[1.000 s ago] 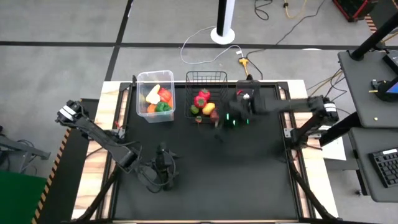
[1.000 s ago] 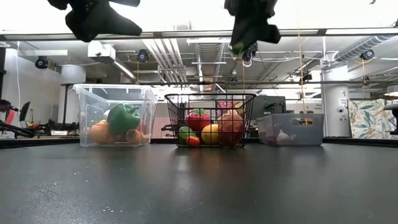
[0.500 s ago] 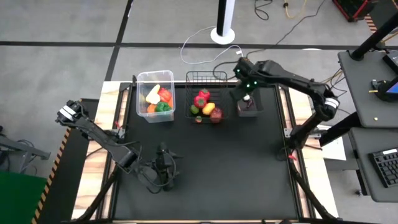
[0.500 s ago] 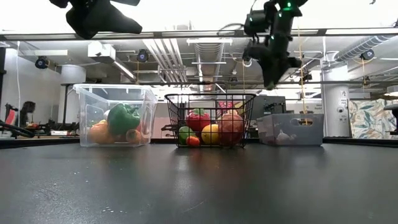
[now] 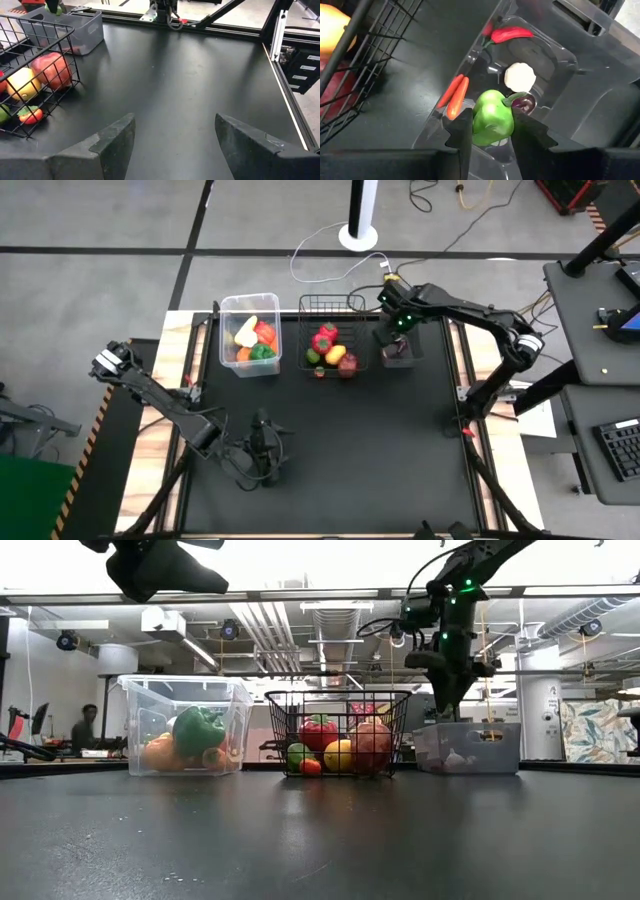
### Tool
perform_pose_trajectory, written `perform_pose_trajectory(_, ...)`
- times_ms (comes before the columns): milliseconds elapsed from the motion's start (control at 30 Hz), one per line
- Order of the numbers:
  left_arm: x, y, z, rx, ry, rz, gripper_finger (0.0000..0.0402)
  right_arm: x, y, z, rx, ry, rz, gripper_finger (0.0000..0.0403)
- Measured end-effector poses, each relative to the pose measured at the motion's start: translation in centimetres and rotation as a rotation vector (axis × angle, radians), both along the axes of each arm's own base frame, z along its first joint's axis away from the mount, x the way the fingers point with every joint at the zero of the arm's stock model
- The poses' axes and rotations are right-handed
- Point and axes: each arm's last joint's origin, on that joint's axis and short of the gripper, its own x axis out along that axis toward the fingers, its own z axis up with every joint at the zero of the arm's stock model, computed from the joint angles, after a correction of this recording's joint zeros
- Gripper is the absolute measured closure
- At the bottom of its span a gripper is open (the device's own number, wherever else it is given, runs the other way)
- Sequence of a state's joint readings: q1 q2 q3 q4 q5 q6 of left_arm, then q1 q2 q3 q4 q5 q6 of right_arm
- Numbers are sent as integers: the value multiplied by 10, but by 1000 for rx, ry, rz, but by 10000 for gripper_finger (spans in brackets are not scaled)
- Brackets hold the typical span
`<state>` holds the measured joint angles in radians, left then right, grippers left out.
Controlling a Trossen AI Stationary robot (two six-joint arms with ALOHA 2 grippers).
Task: Sort produce into baskets
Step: Put the small green bell pepper into the black basket, then return to Home Position
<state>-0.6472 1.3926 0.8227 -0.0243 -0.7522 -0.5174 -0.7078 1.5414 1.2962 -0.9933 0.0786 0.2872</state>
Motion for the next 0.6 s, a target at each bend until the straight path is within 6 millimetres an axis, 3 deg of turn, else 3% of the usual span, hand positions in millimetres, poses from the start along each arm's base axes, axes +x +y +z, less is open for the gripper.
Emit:
perform_pose_trajectory(133,0,0,0,3,0,1,146,0,0,-1,1,-4,-12,284)
perform_pose_trajectory(600,0,0,0,3,0,1,146,0,0,-1,-3,-7,-9,188)
